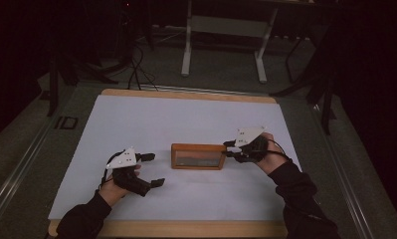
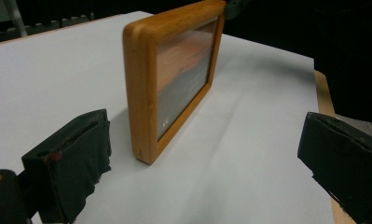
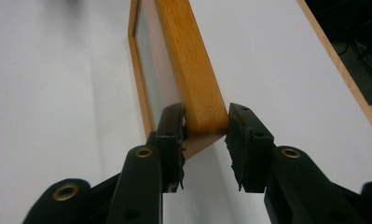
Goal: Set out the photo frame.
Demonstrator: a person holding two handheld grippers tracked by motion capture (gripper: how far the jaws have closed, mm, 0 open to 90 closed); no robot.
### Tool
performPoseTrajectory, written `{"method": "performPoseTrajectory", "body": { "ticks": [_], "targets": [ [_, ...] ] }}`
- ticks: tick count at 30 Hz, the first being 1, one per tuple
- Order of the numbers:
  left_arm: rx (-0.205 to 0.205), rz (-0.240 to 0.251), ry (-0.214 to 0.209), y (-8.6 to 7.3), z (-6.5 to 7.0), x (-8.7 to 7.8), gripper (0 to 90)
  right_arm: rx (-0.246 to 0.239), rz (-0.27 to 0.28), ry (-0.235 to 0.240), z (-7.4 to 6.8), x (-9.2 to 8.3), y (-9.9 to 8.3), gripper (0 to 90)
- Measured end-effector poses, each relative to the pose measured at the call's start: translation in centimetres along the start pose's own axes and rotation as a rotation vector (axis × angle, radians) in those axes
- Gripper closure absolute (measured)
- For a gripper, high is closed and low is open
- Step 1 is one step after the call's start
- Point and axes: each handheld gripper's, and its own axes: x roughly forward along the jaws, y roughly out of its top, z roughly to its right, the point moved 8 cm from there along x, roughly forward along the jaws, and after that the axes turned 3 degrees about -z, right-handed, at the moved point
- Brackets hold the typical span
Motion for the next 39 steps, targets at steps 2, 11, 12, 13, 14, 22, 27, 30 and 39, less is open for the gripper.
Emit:
{"method": "performPoseTrajectory", "body": {
  "ticks": [2, 11, 12, 13, 14, 22, 27, 30, 39],
  "targets": [
    [-0.005, 0.000, -0.005, -0.1, 0.0, 0.1, 3.0, 0.013, 0.000, 0.013, 0.4, 0.1, 0.0, 66.5],
    [-0.019, 0.014, -0.013, -0.1, -0.1, 0.1, 3.0, 0.053, -0.009, 0.019, 1.9, 0.9, 0.0, 64.0],
    [-0.021, 0.012, -0.013, -0.1, -0.1, 0.1, 3.0, 0.058, -0.009, 0.017, 2.0, 1.0, 0.0, 63.7],
    [-0.021, 0.010, -0.013, -0.2, -0.1, 0.1, 3.0, 0.063, -0.010, 0.017, 2.1, 1.1, 0.0, 63.5],
    [-0.021, 0.011, -0.014, -0.2, -0.1, 0.1, 3.0, 0.070, -0.010, 0.020, 2.2, 1.2, 0.0, 63.3],
    [-0.028, 0.012, -0.019, -0.3, -0.1, 0.2, 3.0, 0.123, -0.013, 0.026, 3.5, 1.9, -0.1, 61.9],
    [-0.031, 0.013, -0.023, -0.3, -0.1, 0.3, 3.0, 0.110, -0.031, -0.005, 4.1, 1.6, -0.2, 70.6],
    [-0.029, 0.010, -0.024, -0.4, -0.1, 0.3, 3.0, 0.106, -0.045, -0.036, 4.3, 1.8, -0.6, 63.5],
    [-0.031, 0.011, -0.030, -0.4, 0.0, 0.4, 3.0, 0.224, -0.022, -0.026, 3.6, 2.4, -1.2, 48.2]
  ]
}}
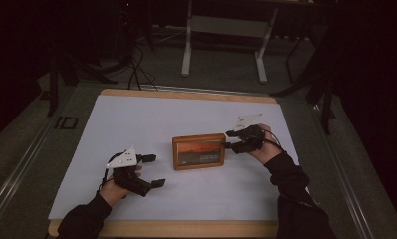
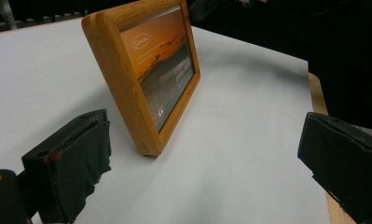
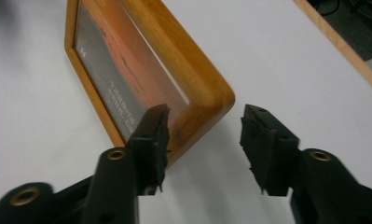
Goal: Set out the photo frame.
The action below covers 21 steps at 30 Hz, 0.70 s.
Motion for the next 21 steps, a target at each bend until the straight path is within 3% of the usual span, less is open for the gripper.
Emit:
{"method": "performPoseTrajectory", "body": {
  "ticks": [9, 13, 21],
  "targets": [
    [0.007, 0.002, 0.000, 0.0, 0.1, 0.0, 3.0, 0.153, 0.007, 0.111, -1.2, 1.9, -2.3, 41.7],
    [0.008, 0.002, -0.002, 0.0, 0.1, 0.0, 3.0, 0.174, 0.001, 0.144, -2.0, 2.9, -3.5, 41.1],
    [0.011, -0.002, -0.004, 0.0, 0.2, 0.0, 3.0, 0.165, 0.010, 0.156, -3.1, 3.4, -4.1, 41.2]
  ]
}}
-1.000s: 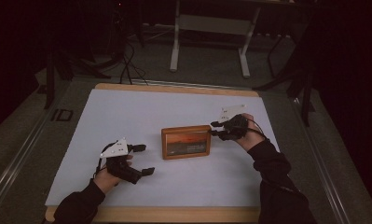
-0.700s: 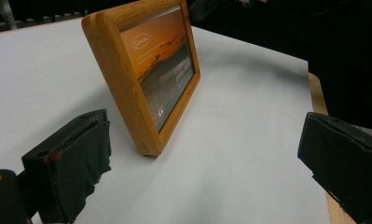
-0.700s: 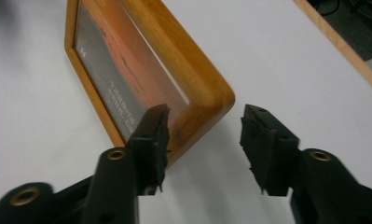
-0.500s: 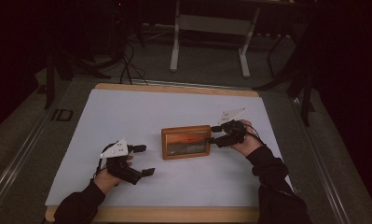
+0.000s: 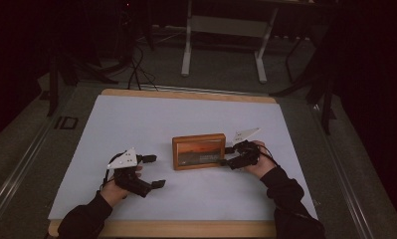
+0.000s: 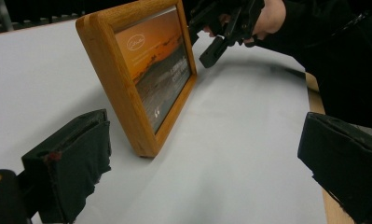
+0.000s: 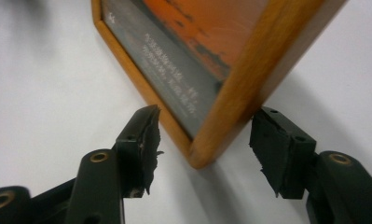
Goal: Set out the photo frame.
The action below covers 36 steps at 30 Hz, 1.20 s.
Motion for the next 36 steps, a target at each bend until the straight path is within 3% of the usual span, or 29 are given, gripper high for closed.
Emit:
{"method": "performPoseTrajectory", "body": {
  "ticks": [7, 9, 12, 21, 29, 36],
  "targets": [
    [0.000, 0.001, -0.002, 0.0, 0.0, 0.0, 3.0, -0.003, -0.005, -0.017, -0.3, 0.3, -0.8, 42.1],
    [0.000, -0.001, -0.004, 0.0, 0.0, 0.0, 2.9, 0.015, -0.024, -0.010, -0.4, 0.3, -1.0, 47.9],
    [-0.003, 0.000, -0.006, 0.0, 0.0, 0.0, 2.9, -0.005, -0.013, -0.021, -0.7, 0.4, -1.1, 43.0],
    [0.001, -0.002, -0.006, 0.0, 0.1, 0.0, 2.9, 0.009, -0.020, -0.017, -0.9, 0.5, -1.4, 43.3],
    [-0.002, -0.006, -0.009, -0.1, 0.0, 0.0, 2.9, 0.008, -0.018, 0.003, -1.3, 0.6, -1.8, 48.8],
    [0.001, -0.008, -0.009, -0.1, 0.1, 0.0, 2.8, 0.005, 0.001, -0.028, -1.3, 0.3, -1.8, 38.4]
  ]
}}
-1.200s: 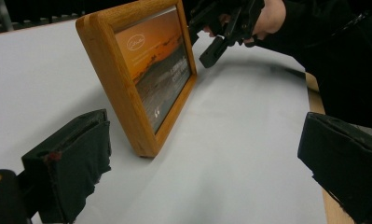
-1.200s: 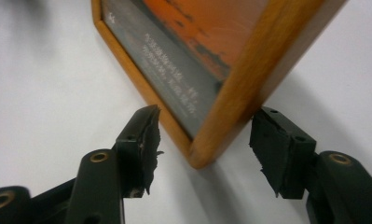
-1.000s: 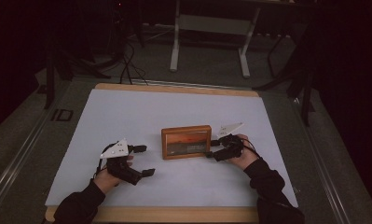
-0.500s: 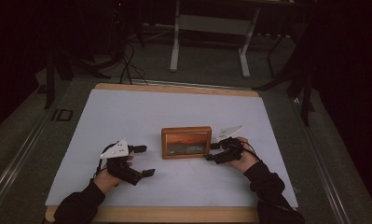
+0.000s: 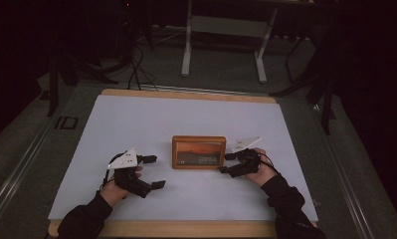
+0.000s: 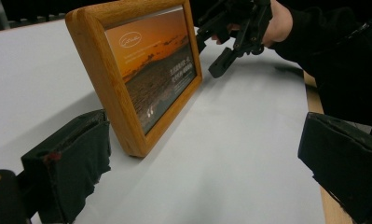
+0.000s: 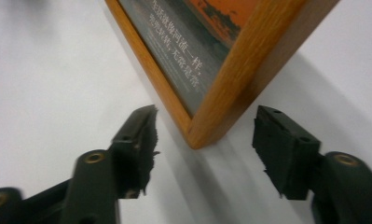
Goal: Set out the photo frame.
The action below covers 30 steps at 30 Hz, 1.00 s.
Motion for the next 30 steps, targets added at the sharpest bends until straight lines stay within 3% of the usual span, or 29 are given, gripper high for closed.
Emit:
{"method": "performPoseTrajectory", "body": {
  "ticks": [3, 8, 16, 19, 27, 30],
  "targets": [
    [0.000, -0.001, -0.002, 0.0, 0.0, 0.0, 2.8, 0.014, 0.013, -0.005, -0.1, -0.2, -0.3, 33.0],
    [0.008, -0.003, 0.002, 0.0, 0.1, 0.1, 2.8, 0.030, 0.053, -0.001, -0.5, -0.9, -1.2, 16.4],
    [0.012, -0.004, 0.002, -0.1, 0.2, 0.1, 2.8, 0.050, 0.105, -0.011, -1.3, -1.8, -2.2, 13.9],
    [0.015, -0.004, 0.005, -0.1, 0.2, 0.0, 2.8, 0.043, 0.130, -0.042, -1.8, -2.4, -2.6, 13.6],
    [0.014, -0.003, 0.010, -0.1, 0.2, -0.1, 2.8, 0.060, 0.176, -0.032, -2.8, -3.4, -3.1, 13.3],
    [0.015, -0.001, 0.009, -0.1, 0.2, -0.2, 2.8, 0.056, 0.181, -0.067, -3.0, -3.8, -3.7, 13.1]
  ]
}}
